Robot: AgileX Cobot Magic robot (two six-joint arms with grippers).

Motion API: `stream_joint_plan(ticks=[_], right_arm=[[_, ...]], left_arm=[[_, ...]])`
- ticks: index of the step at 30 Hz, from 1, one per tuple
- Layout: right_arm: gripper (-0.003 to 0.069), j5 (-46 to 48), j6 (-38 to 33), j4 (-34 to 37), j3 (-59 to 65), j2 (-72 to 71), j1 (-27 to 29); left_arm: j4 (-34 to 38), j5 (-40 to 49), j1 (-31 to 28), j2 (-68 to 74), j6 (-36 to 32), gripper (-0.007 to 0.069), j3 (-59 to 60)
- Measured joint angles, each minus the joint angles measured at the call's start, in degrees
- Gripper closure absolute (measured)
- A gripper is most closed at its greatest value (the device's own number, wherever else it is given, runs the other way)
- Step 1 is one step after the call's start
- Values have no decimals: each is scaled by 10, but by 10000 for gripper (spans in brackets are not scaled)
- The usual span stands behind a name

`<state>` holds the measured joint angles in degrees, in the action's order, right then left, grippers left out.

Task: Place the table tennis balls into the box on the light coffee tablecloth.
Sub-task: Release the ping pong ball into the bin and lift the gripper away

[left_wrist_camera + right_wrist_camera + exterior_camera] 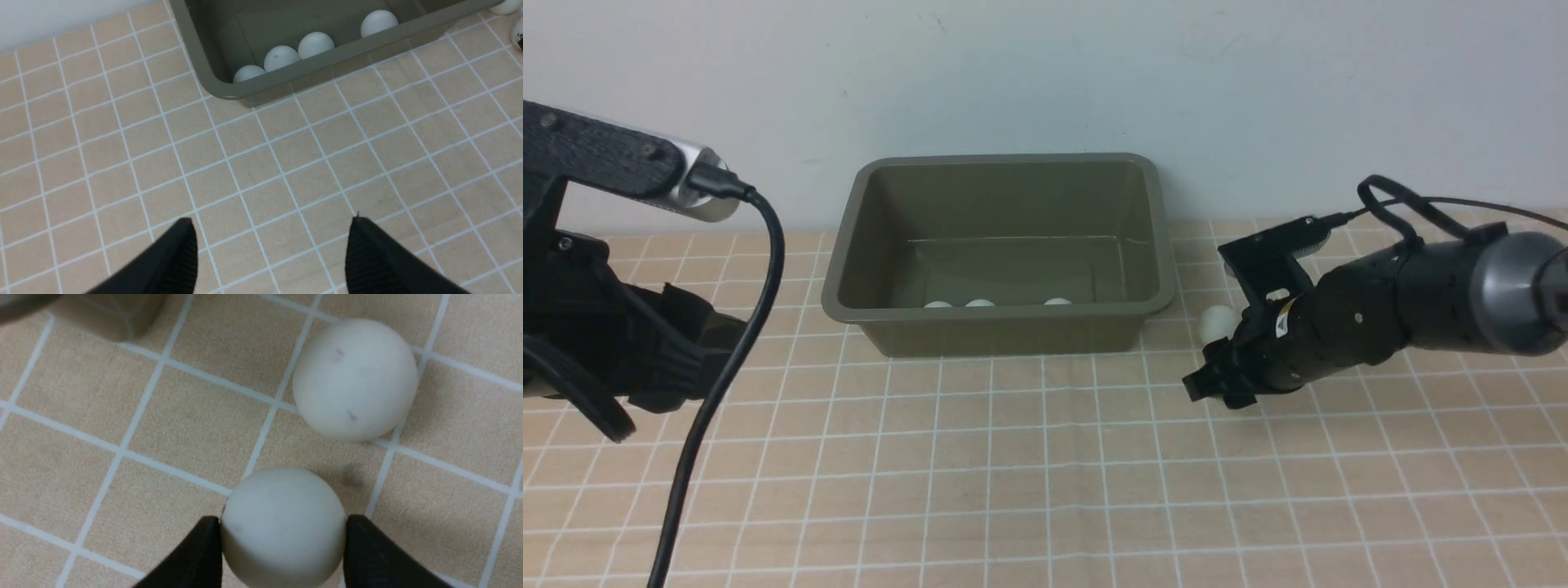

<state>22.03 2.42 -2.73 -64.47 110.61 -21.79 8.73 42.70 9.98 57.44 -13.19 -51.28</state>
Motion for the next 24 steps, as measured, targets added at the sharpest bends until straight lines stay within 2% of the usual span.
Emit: stream_joint_plan(ticks=[5,9,11,14,21,24], right_arm=[[307,46,0,-56,0,-72,0],[307,30,-3,-72,0,-142,0],[307,-15,-7,-59,-3,-165,0],[307,-37,-24,-23,-20,-157,-5],[307,-34,-166,52,-94,-68,-55],[307,-30,-193,75,-141,-27,-65]], left_arm=[[0,0,0,0,0,221,0],[0,-1,0,0,0,221,0],[0,-8,0,0,0,221,0],[0,-12,0,0,0,221,0],[0,-12,0,0,0,221,0],[0,-12,0,0,0,221,0]])
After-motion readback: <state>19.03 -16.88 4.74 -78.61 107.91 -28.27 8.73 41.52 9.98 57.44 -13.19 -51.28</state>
